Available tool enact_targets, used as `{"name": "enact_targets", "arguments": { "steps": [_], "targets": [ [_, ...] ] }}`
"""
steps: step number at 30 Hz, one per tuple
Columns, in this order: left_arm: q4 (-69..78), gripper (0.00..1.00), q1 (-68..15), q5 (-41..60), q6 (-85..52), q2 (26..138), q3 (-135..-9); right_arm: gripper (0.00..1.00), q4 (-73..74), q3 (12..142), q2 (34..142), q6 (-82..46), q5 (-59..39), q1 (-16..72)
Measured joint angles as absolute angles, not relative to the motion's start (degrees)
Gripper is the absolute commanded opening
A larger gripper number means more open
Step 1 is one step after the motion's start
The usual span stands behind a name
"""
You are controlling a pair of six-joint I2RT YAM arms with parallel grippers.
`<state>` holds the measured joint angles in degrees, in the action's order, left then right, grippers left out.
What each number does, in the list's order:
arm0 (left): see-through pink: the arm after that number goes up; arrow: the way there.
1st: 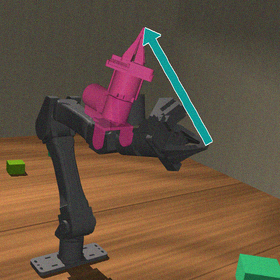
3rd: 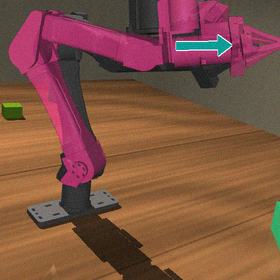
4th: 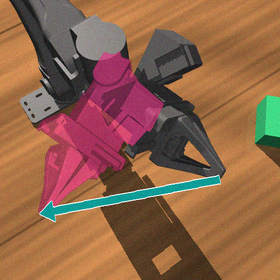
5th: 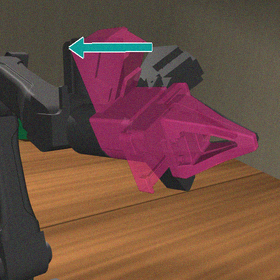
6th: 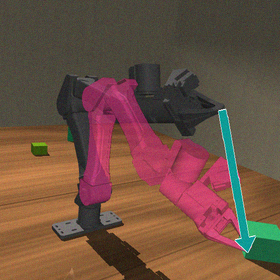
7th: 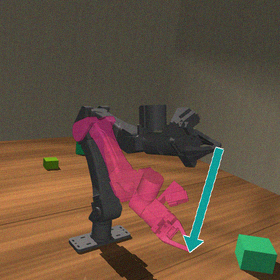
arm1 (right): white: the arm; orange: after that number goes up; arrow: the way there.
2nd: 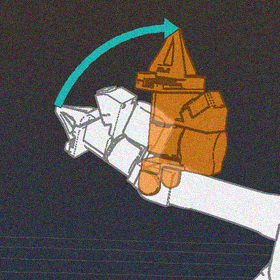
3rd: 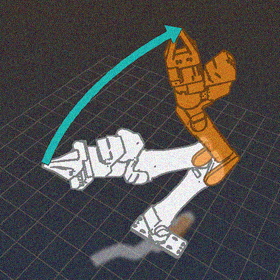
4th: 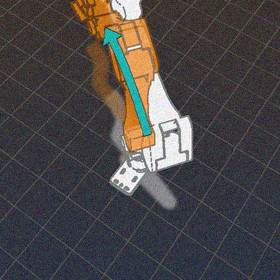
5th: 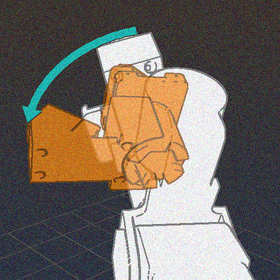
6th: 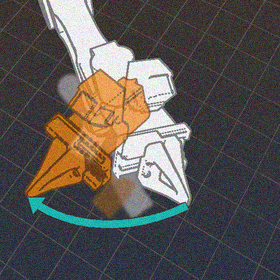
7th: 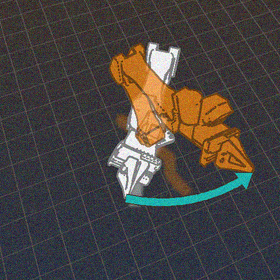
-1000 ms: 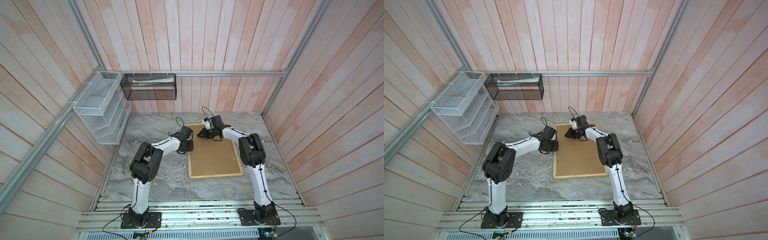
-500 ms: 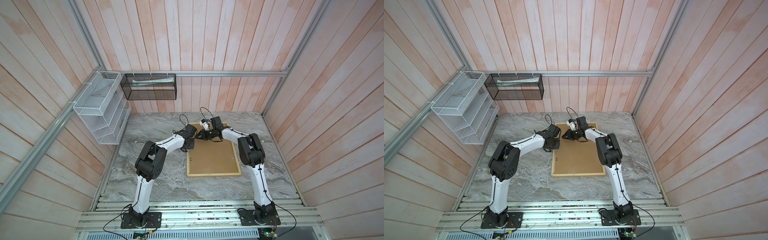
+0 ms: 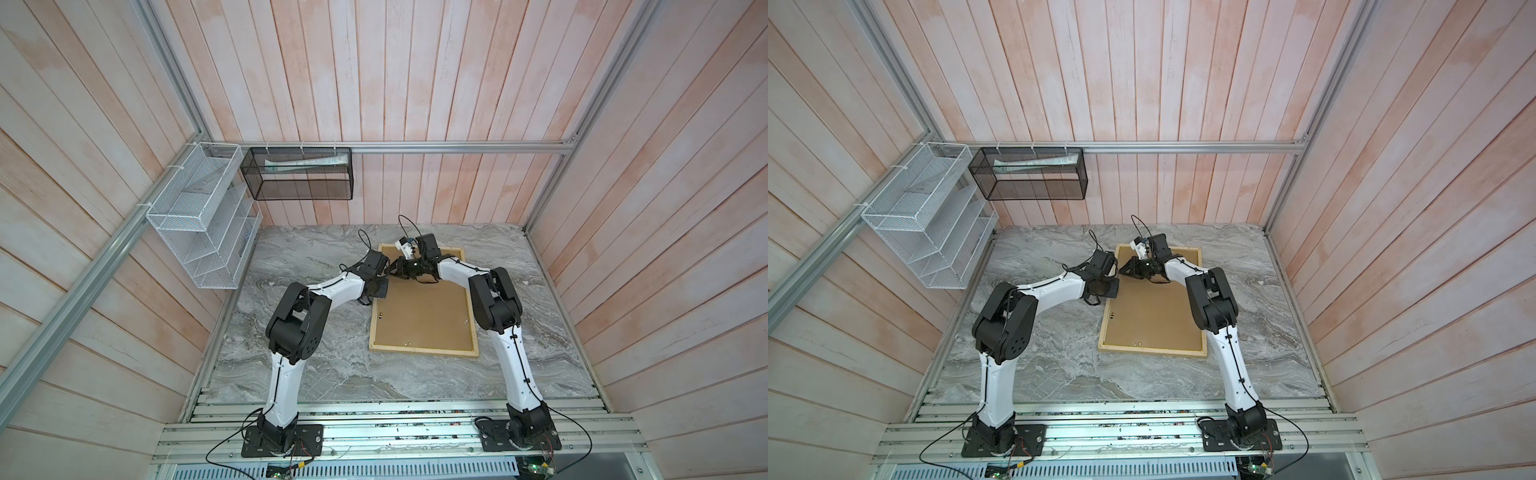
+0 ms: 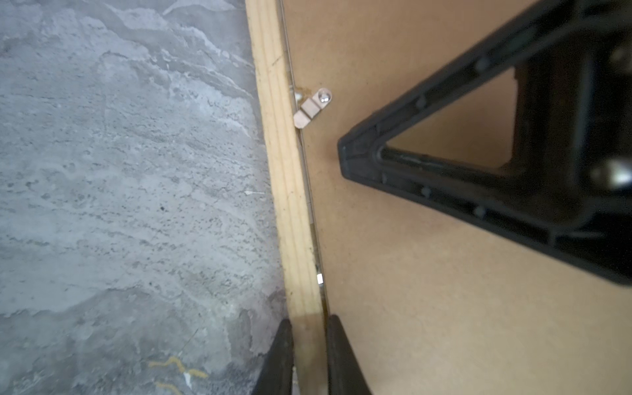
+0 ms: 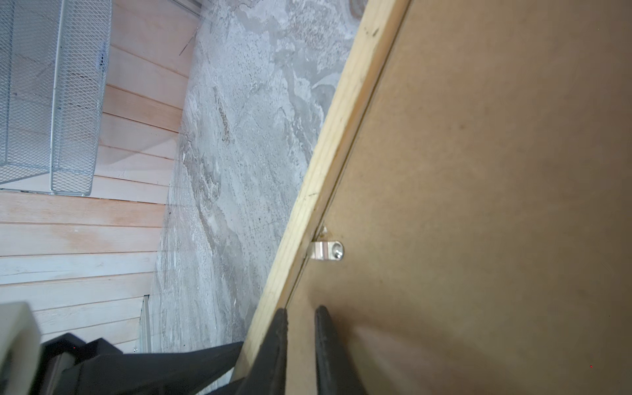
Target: Put the photo into the frame
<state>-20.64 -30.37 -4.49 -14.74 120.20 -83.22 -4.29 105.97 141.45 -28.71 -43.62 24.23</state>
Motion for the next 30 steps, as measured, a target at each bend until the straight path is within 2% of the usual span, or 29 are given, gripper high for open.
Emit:
{"name": "enact_targets", "arguments": {
  "steps": [6, 10, 17, 30],
  "targets": [
    [-20.93, 0.33, -30.44, -4.27, -15.09, 119.33, -82.24, 0.19, -3.99, 105.75, 141.43, -28.95, -42.41, 24.23],
    [-22.96, 0.38, -30.46, -4.23, -16.21, 118.67, -82.26, 0.19, -2.81, 104.86, 141.12, -29.10, -42.24, 24.29],
    [-26.26, 0.40, -31.22, -2.52, -18.11, 115.20, -78.83, 0.19, -2.42, 103.39, 140.20, -28.69, -41.47, 24.34],
    [-24.53, 0.42, -33.85, 0.99, -24.29, 101.30, -60.99, 0.18, -2.87, 87.79, 129.29, -26.65, -38.39, 25.26]
  ]
}}
